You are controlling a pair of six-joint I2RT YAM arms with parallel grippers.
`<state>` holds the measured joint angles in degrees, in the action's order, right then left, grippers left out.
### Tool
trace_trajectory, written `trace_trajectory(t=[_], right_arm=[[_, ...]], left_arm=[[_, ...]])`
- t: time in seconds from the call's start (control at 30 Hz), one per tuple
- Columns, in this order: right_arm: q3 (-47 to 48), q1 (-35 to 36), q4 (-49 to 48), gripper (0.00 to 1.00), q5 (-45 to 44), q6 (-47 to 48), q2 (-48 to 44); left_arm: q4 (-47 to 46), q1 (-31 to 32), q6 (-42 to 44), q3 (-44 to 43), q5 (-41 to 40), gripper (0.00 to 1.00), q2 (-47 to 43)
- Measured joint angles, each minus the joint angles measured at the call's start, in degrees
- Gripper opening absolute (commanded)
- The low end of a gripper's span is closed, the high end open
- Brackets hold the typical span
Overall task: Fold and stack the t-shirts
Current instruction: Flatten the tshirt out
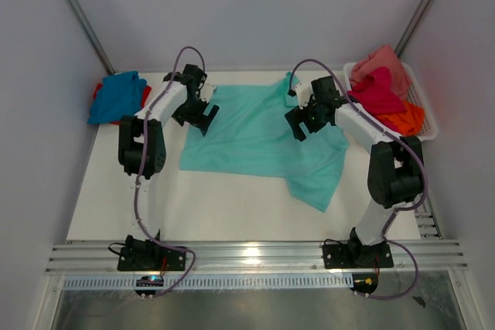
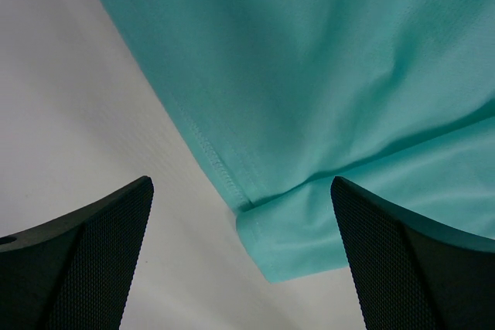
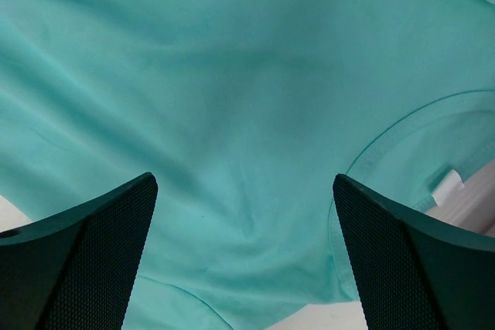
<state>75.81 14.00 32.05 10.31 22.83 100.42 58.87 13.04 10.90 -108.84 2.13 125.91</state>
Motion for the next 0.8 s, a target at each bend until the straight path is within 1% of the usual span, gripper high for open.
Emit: trace_trajectory(t=[0.27, 0.37, 0.67, 0.8], right_arm=[[1.73, 0.24, 0.55, 0.99, -0.04, 0.0, 4.37], [1.79, 0.31, 0.74, 0.99, -0.04, 0.02, 4.57], [2.12, 0.31, 2.75, 0.99, -0.22, 1.05, 4.57], [1.86, 0.31, 3.45, 0.99, -0.52, 1.42, 4.5]], left_arm=[[-1.51, 7.26, -0.17, -0.81, -5.33, 0.99, 0.81], [-2.16, 8.63, -0.17, -0.81, -6.4, 0.99, 0.94], [-2.99, 8.52, -0.17, -0.72, -8.28, 0.99, 5.2], [-2.97, 8.48, 0.02, -0.87, -8.46, 0.99, 5.6]])
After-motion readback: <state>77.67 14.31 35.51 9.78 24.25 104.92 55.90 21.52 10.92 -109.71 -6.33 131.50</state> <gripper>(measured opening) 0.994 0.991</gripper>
